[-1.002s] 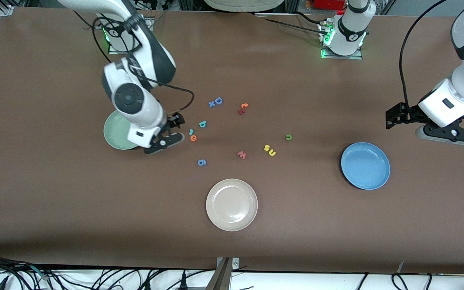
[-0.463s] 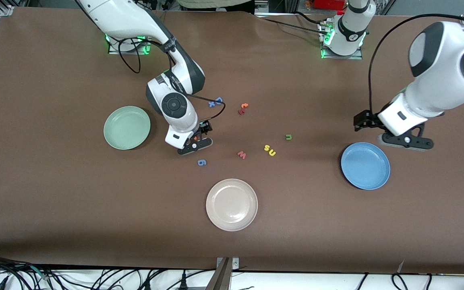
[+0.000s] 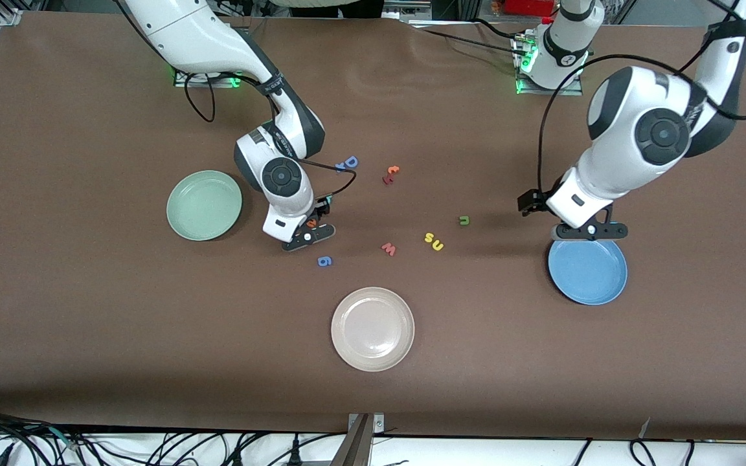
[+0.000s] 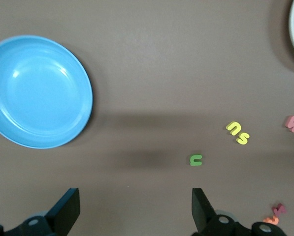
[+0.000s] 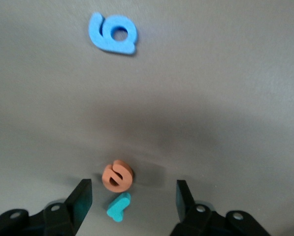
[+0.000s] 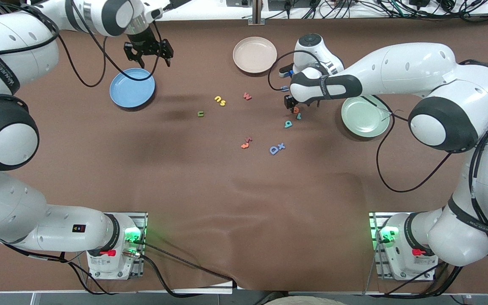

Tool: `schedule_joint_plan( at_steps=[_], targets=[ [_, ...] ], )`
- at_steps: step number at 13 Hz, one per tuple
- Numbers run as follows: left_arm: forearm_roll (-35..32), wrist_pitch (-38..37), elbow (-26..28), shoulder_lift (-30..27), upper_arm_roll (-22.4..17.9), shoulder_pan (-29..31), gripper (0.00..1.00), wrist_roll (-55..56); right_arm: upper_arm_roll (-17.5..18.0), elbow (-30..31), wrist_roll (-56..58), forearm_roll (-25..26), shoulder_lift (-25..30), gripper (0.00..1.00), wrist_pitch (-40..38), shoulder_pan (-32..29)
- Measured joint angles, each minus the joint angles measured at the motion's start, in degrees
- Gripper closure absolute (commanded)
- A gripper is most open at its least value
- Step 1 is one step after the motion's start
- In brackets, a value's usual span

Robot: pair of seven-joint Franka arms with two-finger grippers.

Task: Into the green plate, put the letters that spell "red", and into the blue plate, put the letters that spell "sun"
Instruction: 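Grasp the orange letter with the right gripper while the left grasps green u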

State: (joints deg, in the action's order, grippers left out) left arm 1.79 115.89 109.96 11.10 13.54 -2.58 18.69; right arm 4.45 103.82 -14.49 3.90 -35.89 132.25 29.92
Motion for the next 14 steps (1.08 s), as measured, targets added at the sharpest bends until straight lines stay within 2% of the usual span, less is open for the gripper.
schedule_joint_plan(
  at_steps=[4,6,10,11,14],
  targets=[
    [1.3,11.6,7.3,2.6,0.1,-2.3,0.00,5.9,0.0,0.4,0.0,0.0,-0.3,0.39,1.4,0.0],
    [4.4,15.3,8.2,4.3,0.1,-4.6,0.00,8.6,0.0,0.4,0.0,0.0,-0.3,0.38,2.1,0.1],
    [5.0,19.6,8.5,9.4,0.1,-6.6,0.01,10.7,0.2,0.4,0.0,0.0,-0.3,0.39,2.4,0.1],
    [5.0,20.6,8.6,10.7,0.1,-6.8,0.03,11.6,0.2,0.4,0.0,0.0,-0.3,0.45,2.5,0.1],
    [5.0,22.2,8.6,13.6,0.1,-8.1,0.07,12.6,0.4,0.4,0.0,0.0,-0.7,0.51,3.4,0.3]
  ],
)
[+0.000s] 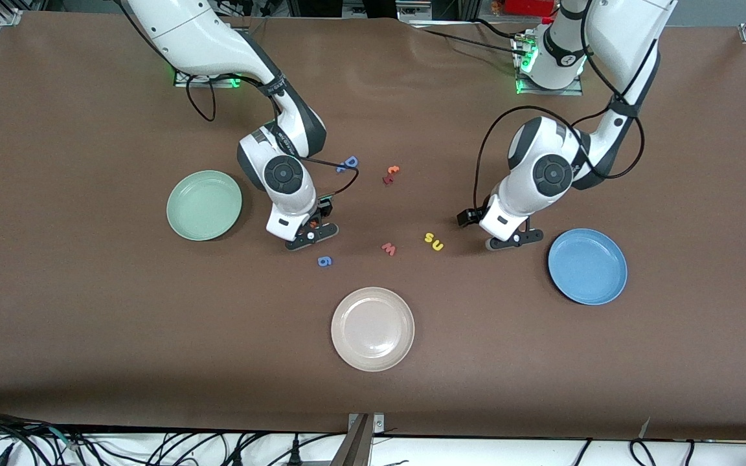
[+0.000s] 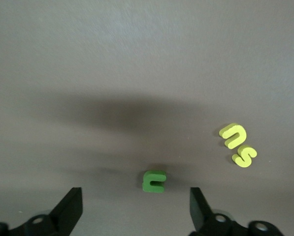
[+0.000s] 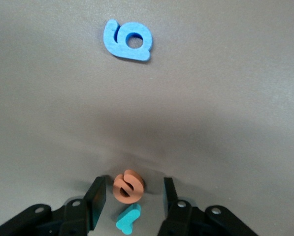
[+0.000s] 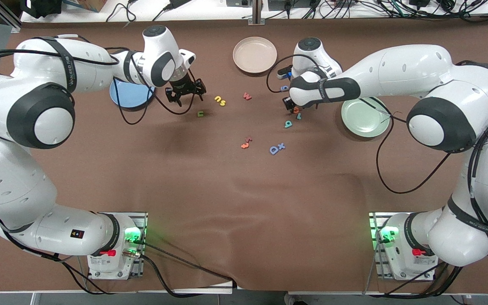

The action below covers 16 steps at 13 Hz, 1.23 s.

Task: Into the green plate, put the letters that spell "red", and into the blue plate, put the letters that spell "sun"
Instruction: 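Grasp the orange letter with the right gripper while the left grasps green u, then drop the orange letter on the green plate while the left drops u on blue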

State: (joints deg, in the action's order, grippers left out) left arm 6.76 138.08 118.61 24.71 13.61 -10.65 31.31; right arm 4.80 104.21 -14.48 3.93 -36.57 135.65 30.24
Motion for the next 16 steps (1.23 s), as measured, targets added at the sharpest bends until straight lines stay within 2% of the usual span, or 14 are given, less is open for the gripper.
schedule_joint_plan(
  at_steps=[2,6,10,13,16],
  targets=[
    [0.0,0.7,0.0,1.0,0.0,-1.0,0.08,0.4,0.1,0.0,0.0,0.0,-0.2,0.54,0.2,0.1],
    [0.0,2.6,0.1,3.3,-0.2,-2.8,0.11,1.1,0.1,0.0,0.0,0.2,-0.3,0.87,0.3,0.1],
    [0.0,3.8,0.1,5.1,-0.6,-3.5,0.15,1.2,0.0,-0.3,2.1,0.4,-0.2,0.88,0.4,0.1],
    [0.0,4.4,0.4,5.5,-1.0,-3.7,0.19,1.2,-2.6,-1.0,6.2,0.4,1.9,0.87,-2.0,-0.2],
    [0.0,5.7,1.1,5.7,-1.3,-4.0,0.48,1.2,-4.5,-1.2,13.3,0.4,5.7,0.87,-9.6,-4.2]
  ],
)
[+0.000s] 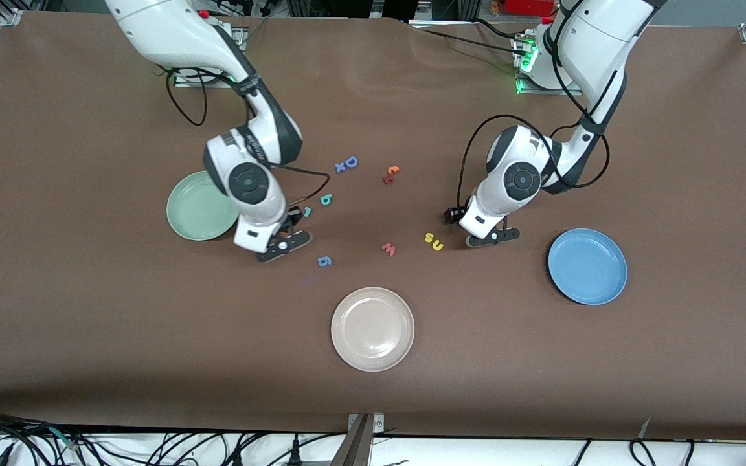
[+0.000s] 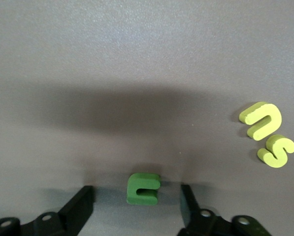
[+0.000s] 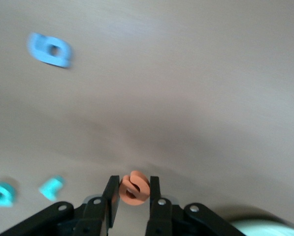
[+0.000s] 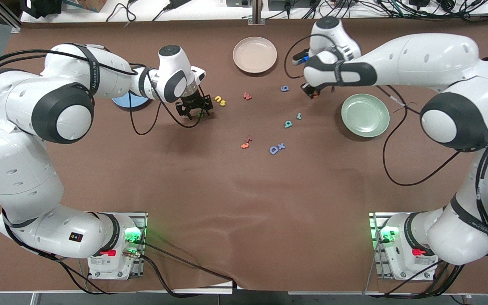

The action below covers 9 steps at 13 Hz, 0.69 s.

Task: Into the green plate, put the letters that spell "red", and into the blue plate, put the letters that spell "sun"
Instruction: 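Drop the orange letter on the green plate while the left drops u on blue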

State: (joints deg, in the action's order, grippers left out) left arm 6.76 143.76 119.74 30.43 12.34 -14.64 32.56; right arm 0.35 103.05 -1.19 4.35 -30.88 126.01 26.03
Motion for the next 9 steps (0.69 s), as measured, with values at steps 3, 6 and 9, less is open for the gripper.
schedule_joint_plan(
  at_steps=[3,6,9],
  targets=[
    [0.0,0.5,0.0,-0.2,-0.1,-0.6,0.58,0.0,-0.7,0.4,5.2,0.0,2.9,0.85,-6.3,-5.5],
    [0.0,0.8,0.0,-0.3,-0.1,-0.7,0.76,0.0,-4.7,2.4,11.1,0.0,3.8,0.85,-6.4,-6.8],
    [0.0,0.8,0.0,-0.7,-0.2,-0.7,0.89,0.0,-6.0,4.4,11.8,0.0,3.9,0.85,-6.1,-7.0]
  ],
)
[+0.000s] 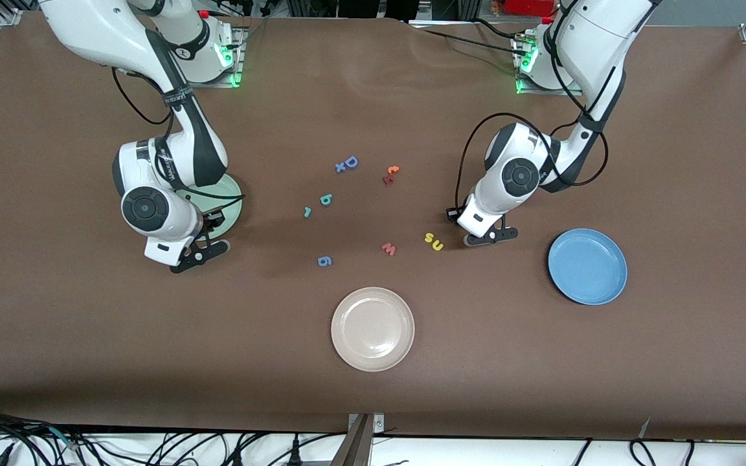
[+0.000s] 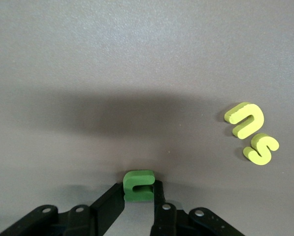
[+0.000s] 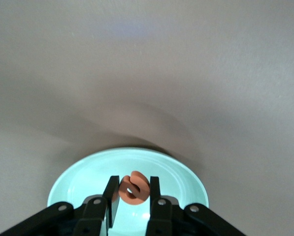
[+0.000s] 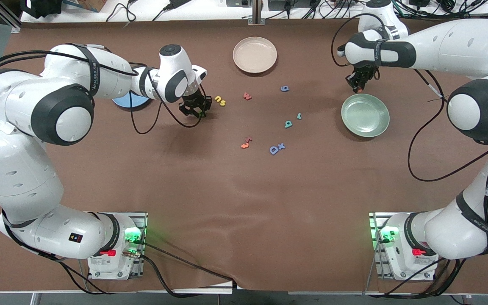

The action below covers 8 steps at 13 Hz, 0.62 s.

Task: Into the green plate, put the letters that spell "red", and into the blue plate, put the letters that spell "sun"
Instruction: 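Drop the orange letter on the green plate while the left drops u on blue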

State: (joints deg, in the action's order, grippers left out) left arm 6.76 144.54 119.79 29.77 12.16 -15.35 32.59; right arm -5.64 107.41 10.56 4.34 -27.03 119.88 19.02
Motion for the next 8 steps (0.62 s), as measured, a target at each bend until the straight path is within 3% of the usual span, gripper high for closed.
schedule_joint_plan(
  at_steps=[1,4,5,6,7,8],
  targets=[
    [0.0,0.0,0.0,0.0,-0.1,0.0,0.95,0.0,-0.1,1.5,0.0,0.0,0.0,0.85,0.8,0.0],
    [0.0,0.0,-0.2,-0.1,-1.1,-0.1,0.96,-0.1,-0.6,7.3,0.0,0.0,0.1,0.83,3.8,0.0],
    [0.0,-0.1,-0.3,-0.3,-2.1,-0.1,0.96,-0.6,-0.8,8.5,0.0,0.0,0.2,0.61,4.3,0.0],
    [0.0,-0.8,-0.6,-0.7,-3.4,0.0,0.96,-2.5,-0.8,9.2,-0.1,0.0,0.4,0.11,4.6,0.0],
    [0.0,-2.3,-1.0,-1.7,-4.9,0.1,0.96,-5.2,-0.8,9.5,-0.3,0.0,0.7,0.00,4.6,0.0],
    [0.0,-4.7,-1.7,-2.9,-6.7,0.2,0.95,-8.4,-0.8,9.6,-1.1,0.0,1.0,0.00,4.6,0.0]
  ],
)
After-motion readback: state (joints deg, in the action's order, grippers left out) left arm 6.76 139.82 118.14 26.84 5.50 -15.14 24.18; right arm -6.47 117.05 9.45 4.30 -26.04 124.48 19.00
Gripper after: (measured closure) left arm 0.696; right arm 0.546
